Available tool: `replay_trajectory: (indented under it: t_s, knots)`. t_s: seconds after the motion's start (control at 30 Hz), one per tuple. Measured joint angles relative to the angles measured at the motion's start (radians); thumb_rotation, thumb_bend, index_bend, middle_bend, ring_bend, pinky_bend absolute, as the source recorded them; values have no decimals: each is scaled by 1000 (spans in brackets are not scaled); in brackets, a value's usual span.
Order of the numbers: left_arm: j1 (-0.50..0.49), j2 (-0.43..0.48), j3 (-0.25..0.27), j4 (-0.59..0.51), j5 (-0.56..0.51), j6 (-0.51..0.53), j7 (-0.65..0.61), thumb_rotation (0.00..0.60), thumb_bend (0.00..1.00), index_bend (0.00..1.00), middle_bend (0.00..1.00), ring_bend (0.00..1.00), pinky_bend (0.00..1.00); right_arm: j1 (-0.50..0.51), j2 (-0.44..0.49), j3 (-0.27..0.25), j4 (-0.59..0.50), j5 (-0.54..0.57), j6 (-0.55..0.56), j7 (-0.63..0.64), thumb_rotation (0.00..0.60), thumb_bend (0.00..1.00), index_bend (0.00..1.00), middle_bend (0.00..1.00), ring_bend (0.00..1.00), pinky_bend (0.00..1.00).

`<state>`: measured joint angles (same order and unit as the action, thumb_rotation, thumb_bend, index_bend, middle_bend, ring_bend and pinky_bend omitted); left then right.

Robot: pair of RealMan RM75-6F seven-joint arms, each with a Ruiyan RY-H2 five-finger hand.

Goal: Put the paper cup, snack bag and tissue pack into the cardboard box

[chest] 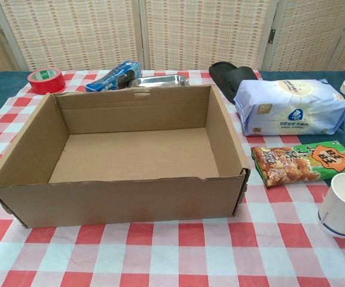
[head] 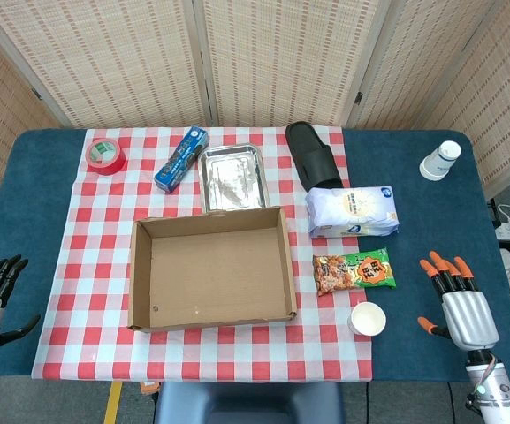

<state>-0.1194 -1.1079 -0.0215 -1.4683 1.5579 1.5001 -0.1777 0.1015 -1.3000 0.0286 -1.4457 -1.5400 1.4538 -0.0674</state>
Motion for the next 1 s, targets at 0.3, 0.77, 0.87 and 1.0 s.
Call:
replay_trajectory:
  t_s: [0.3, 0.77, 0.87, 1.0]
  knots:
    - [3, 2, 2, 2, 4, 4, -8, 600, 221, 0, 0, 0, 0, -3, 8, -4, -18, -5, 6, -16, 600, 0, 114, 0, 0, 0]
    - [5, 5, -4, 10, 0, 11, -28, 600, 221, 0, 0, 0, 0, 1, 40, -1, -86, -9, 5, -69, 600, 0, 114, 0, 0, 0]
    - [4, 6, -4, 14, -2, 4, -37, 600, 222, 0, 0, 0, 0, 1, 56, 0, -118, 0, -2, -95, 600, 0, 111, 0, 0, 0]
    - [3, 9, -6, 13, -4, 4, -46, 600, 222, 0, 0, 0, 0, 4, 94, -2, -184, 19, -27, -129, 600, 0, 100, 0, 0, 0]
